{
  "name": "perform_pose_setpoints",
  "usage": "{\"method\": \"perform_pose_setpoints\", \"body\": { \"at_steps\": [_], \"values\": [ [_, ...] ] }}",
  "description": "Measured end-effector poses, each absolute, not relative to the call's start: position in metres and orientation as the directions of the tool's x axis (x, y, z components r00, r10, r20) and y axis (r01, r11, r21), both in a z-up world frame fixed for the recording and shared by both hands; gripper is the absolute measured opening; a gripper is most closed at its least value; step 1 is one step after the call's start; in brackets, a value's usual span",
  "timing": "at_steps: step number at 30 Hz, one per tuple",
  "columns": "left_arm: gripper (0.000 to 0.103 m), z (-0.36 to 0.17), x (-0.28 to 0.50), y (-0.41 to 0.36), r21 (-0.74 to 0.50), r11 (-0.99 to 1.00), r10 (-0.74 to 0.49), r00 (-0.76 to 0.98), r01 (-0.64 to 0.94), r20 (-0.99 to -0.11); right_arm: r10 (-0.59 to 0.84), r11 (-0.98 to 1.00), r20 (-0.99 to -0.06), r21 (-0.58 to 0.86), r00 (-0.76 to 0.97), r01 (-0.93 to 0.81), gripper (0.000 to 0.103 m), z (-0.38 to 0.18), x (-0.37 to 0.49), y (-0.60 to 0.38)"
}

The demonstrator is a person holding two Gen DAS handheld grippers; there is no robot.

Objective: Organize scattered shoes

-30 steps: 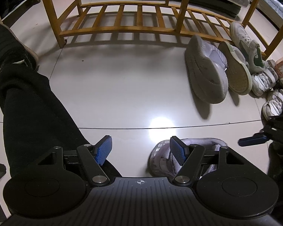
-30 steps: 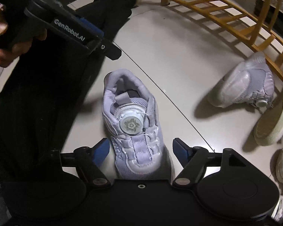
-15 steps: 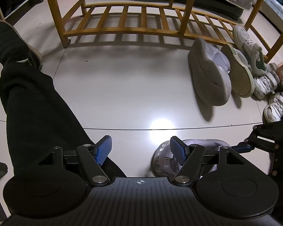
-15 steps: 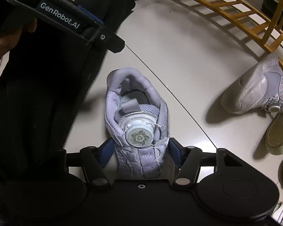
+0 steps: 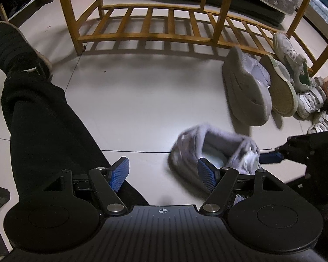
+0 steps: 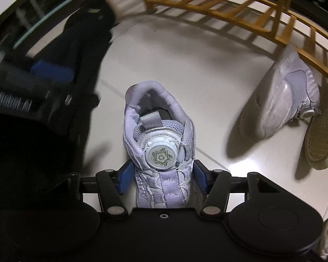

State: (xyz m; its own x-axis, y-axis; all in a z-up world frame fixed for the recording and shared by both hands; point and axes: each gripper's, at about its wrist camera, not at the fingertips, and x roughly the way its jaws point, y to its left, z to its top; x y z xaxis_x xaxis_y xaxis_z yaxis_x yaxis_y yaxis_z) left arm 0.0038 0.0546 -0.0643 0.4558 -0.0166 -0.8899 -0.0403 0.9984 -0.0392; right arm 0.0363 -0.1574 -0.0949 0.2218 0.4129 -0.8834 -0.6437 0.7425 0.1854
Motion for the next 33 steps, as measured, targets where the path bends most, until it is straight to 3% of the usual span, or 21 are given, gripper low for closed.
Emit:
{"method": "perform_pose_setpoints", "body": {
  "at_steps": [9, 11, 14, 27, 33],
  "values": [
    [0.070, -0.072, 0.008, 0.048, -0.041, 0.998, -0.018, 0.429, -0.045, -0.903, 0.436, 0.714, -0.871, 0.180, 0.227, -0.677, 0.063, -0.090, 0.034, -0.151],
    [0.070, -0.074, 0.008, 0.042, -0.037, 0.999, -0.020, 0.418, -0.034, -0.908, 0.434, 0.694, -0.872, 0.164, 0.226, -0.701, 0.070, -0.084, 0.028, -0.159],
    [0.070, -0.079, 0.010, 0.029, -0.025, 0.999, -0.014, 0.399, -0.022, -0.917, 0.423, 0.692, -0.881, 0.164, 0.210, -0.703, 0.073, -0.085, 0.025, -0.173],
    [0.071, -0.097, 0.020, 0.006, 0.000, 1.000, 0.008, 0.342, -0.024, -0.940, 0.478, 0.677, -0.878, 0.340, 0.039, -0.652, 0.069, -0.111, 0.006, -0.179],
    [0.074, -0.097, 0.017, 0.011, 0.000, 0.998, 0.023, 0.341, -0.067, -0.940, 0.479, 0.672, -0.874, 0.311, 0.075, -0.672, 0.069, -0.104, 0.004, -0.183]
  ]
}}
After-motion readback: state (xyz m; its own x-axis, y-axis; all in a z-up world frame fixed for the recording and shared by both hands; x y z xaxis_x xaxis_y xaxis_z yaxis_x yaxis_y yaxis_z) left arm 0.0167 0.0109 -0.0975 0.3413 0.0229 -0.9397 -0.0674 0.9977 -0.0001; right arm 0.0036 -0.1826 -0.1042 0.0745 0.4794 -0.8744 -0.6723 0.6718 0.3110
